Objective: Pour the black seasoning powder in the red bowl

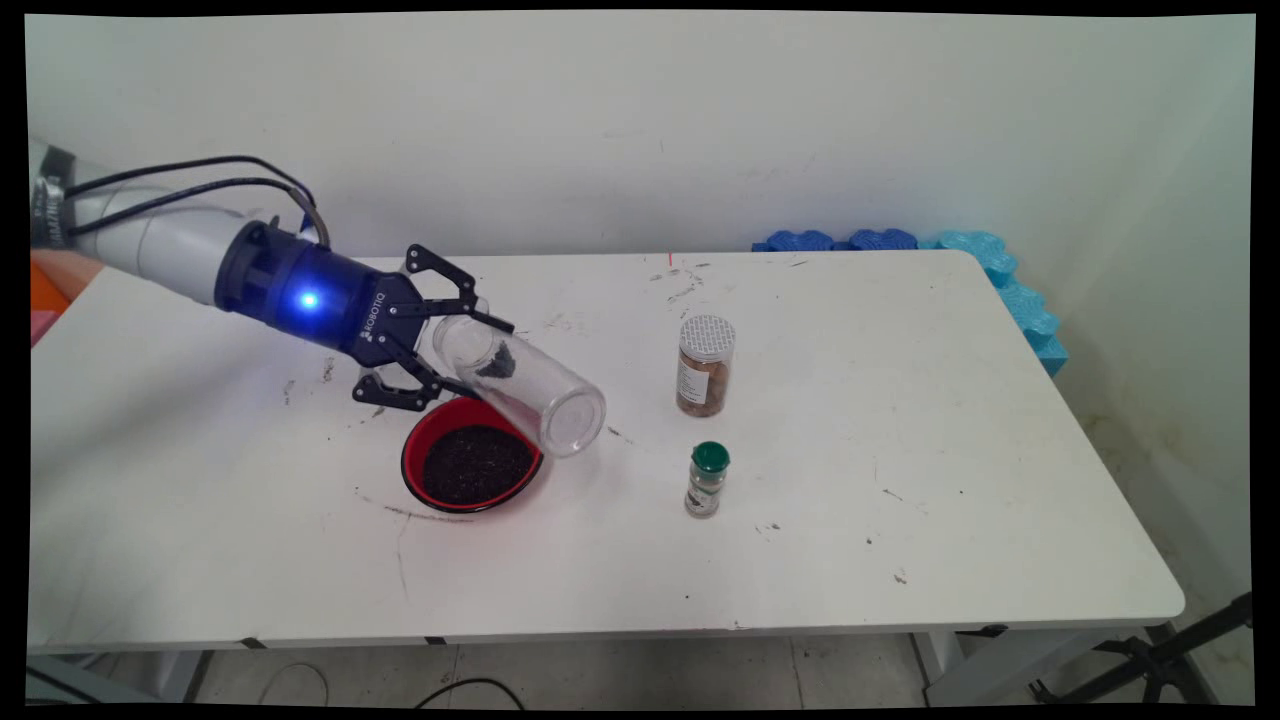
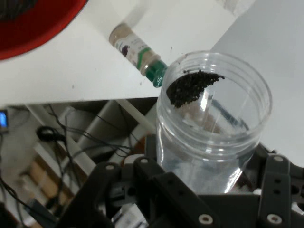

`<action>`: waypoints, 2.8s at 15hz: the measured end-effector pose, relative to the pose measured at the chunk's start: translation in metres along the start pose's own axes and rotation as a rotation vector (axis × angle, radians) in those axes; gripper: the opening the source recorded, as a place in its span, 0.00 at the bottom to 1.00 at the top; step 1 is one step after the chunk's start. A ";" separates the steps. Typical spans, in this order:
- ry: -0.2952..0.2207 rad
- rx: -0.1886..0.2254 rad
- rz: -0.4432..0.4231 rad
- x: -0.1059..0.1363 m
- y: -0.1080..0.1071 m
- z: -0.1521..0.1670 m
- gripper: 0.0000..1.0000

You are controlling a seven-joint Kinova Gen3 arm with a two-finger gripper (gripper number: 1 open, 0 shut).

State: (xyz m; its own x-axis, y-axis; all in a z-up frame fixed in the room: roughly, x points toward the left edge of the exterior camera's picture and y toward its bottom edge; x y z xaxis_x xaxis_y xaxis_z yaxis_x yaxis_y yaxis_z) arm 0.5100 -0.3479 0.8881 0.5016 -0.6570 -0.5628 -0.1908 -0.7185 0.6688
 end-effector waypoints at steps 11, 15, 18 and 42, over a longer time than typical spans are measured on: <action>0.012 0.024 0.539 -0.002 0.036 0.013 0.00; -0.001 0.025 0.737 -0.007 0.046 0.017 0.00; -0.020 0.029 0.888 -0.010 0.053 0.021 0.00; -0.049 0.115 2.060 -0.019 0.071 0.059 0.00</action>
State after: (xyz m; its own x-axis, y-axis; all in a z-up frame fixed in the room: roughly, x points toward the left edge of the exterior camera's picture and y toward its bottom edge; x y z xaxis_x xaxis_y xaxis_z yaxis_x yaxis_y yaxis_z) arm 0.4371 -0.3996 0.9179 -0.4892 -0.3464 0.8004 -0.3644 0.9150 0.1732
